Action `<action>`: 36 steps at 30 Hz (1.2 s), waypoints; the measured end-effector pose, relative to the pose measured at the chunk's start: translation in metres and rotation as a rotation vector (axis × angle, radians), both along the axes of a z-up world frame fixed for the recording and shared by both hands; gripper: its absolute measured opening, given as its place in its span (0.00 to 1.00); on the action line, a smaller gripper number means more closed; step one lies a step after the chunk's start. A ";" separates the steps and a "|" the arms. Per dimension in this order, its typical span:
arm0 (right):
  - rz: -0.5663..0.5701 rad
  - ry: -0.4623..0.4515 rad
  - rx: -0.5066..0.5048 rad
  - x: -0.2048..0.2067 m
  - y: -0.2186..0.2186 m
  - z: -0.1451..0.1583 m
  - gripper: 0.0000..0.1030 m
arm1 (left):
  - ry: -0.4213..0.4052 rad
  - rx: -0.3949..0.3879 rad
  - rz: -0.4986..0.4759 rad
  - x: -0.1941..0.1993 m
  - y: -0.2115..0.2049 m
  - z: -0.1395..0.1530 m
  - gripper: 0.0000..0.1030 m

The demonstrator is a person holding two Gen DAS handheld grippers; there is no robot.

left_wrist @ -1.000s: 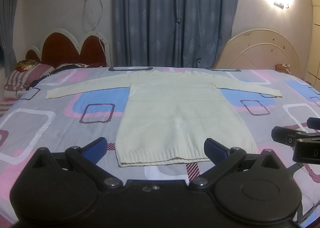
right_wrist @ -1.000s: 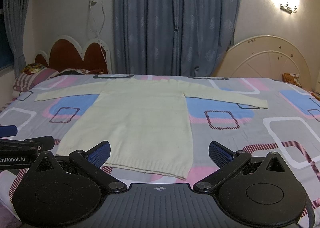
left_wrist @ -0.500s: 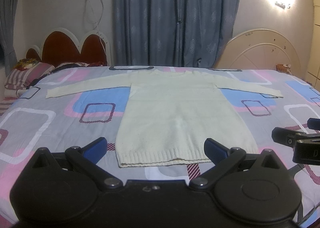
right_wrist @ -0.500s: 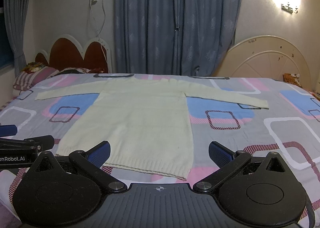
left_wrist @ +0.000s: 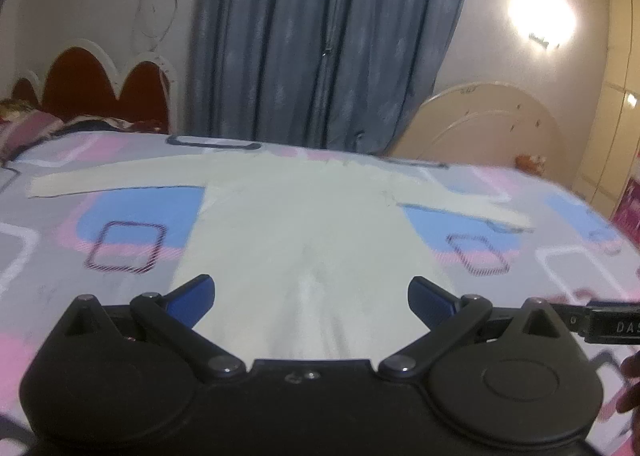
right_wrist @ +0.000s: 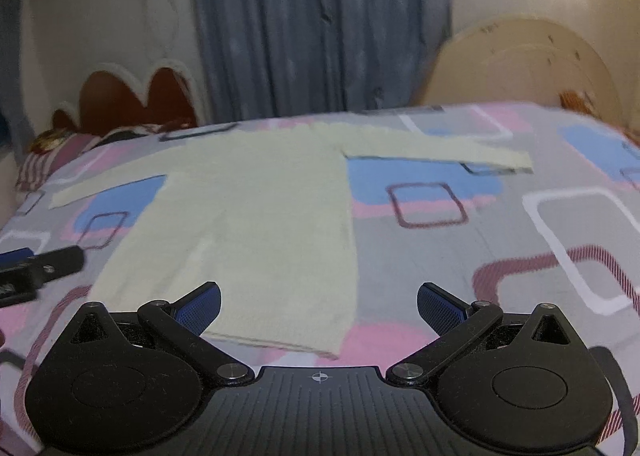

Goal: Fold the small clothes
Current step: 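Reach the right gripper to a sleeve cuff and close on it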

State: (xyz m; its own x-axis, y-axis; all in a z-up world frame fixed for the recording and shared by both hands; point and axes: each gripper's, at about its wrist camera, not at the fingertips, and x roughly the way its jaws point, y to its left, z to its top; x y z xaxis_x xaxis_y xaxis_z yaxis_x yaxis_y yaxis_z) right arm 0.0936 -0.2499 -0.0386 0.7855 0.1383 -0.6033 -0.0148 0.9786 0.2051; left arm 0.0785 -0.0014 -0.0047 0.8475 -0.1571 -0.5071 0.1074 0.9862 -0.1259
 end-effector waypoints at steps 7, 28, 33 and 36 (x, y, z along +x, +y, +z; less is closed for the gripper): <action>-0.156 -0.057 0.052 0.055 -0.061 0.001 1.00 | 0.055 0.011 -0.016 0.071 -0.009 -0.018 1.00; -0.599 -0.042 0.291 0.285 -0.304 -0.116 0.41 | 0.190 0.195 0.049 0.263 -0.001 -0.098 0.72; -0.641 -0.047 0.380 0.286 -0.327 -0.134 0.41 | 0.208 0.195 0.028 0.277 -0.011 -0.111 0.72; -0.627 -0.061 0.383 0.289 -0.329 -0.135 0.41 | 0.221 0.198 0.022 0.288 -0.013 -0.117 0.70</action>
State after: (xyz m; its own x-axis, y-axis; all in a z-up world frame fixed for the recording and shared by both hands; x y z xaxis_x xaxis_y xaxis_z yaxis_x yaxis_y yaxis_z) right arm 0.3825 -0.5788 -0.1736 0.8168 -0.1557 -0.5555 0.5017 0.6670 0.5507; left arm 0.3666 -0.0145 -0.1218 0.7150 -0.0195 -0.6988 0.0770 0.9957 0.0509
